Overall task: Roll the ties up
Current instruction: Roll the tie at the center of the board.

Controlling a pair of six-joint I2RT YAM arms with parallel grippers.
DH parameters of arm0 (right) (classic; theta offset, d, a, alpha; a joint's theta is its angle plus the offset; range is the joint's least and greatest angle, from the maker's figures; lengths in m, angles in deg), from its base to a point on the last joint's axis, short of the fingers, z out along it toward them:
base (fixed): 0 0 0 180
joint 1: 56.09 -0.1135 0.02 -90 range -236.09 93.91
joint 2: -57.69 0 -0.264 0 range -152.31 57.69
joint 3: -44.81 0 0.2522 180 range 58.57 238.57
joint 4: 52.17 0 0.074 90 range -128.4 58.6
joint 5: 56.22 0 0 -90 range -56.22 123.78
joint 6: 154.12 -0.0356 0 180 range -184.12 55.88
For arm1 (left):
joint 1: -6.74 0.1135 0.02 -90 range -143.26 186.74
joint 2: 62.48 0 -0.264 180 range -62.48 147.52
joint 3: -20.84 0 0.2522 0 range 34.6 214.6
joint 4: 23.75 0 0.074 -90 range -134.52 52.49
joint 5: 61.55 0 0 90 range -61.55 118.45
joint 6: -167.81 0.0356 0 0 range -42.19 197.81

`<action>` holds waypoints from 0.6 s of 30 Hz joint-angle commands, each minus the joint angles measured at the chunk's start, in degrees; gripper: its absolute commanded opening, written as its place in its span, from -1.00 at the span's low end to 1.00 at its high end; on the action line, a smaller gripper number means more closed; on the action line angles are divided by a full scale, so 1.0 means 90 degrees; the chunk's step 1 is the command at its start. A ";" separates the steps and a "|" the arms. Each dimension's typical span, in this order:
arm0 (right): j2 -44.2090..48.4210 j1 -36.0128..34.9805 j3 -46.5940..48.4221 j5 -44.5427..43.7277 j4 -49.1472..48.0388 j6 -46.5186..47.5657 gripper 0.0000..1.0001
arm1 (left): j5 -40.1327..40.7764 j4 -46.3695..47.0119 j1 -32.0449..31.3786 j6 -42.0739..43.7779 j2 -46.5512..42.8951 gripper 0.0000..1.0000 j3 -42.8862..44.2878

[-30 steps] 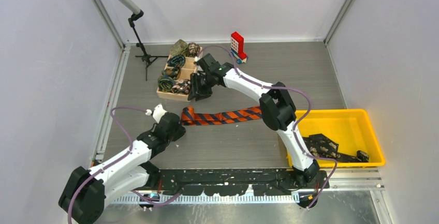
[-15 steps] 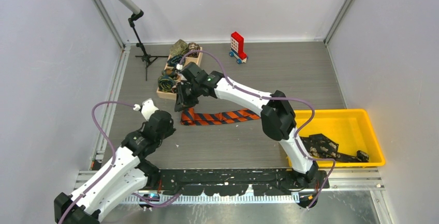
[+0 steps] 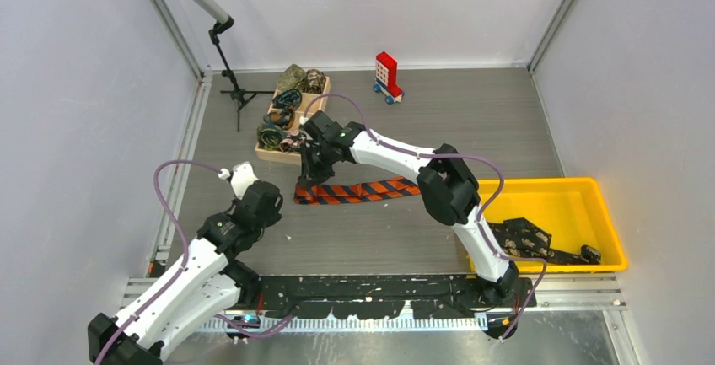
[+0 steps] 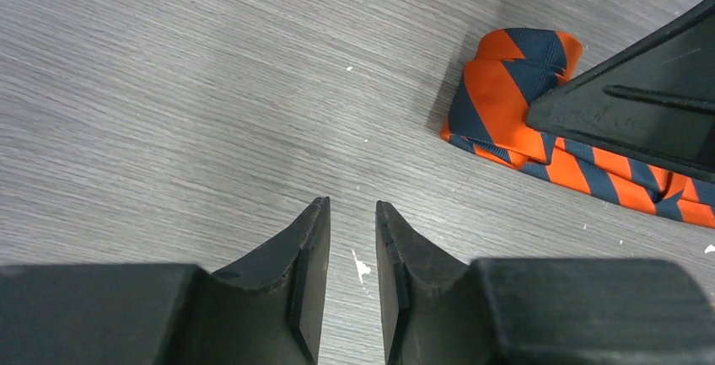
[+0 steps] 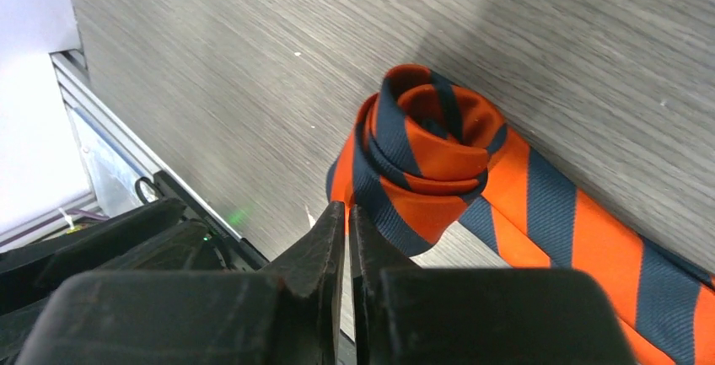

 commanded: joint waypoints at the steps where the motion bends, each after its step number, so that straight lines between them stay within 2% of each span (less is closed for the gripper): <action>1: 0.0137 0.0080 -0.0165 -0.0068 -0.0112 0.0067 -0.78 | 0.0123 0.0170 0.0016 0.0429 0.0167 -0.42 0.0340; 7: 0.0264 0.0179 -0.0507 -0.0068 -0.0233 0.0084 -0.80 | -0.0064 0.0413 0.0016 0.0685 0.0465 -0.33 0.0397; 13: 0.0412 0.0273 -0.0781 -0.0050 -0.0370 0.0083 -0.81 | -0.0392 0.0944 0.0021 0.1128 0.0698 0.09 0.0403; 18: 0.0515 0.0378 -0.0984 -0.0013 -0.0472 0.0073 -0.82 | -0.0878 0.1370 0.0035 0.1656 0.1134 0.33 0.0541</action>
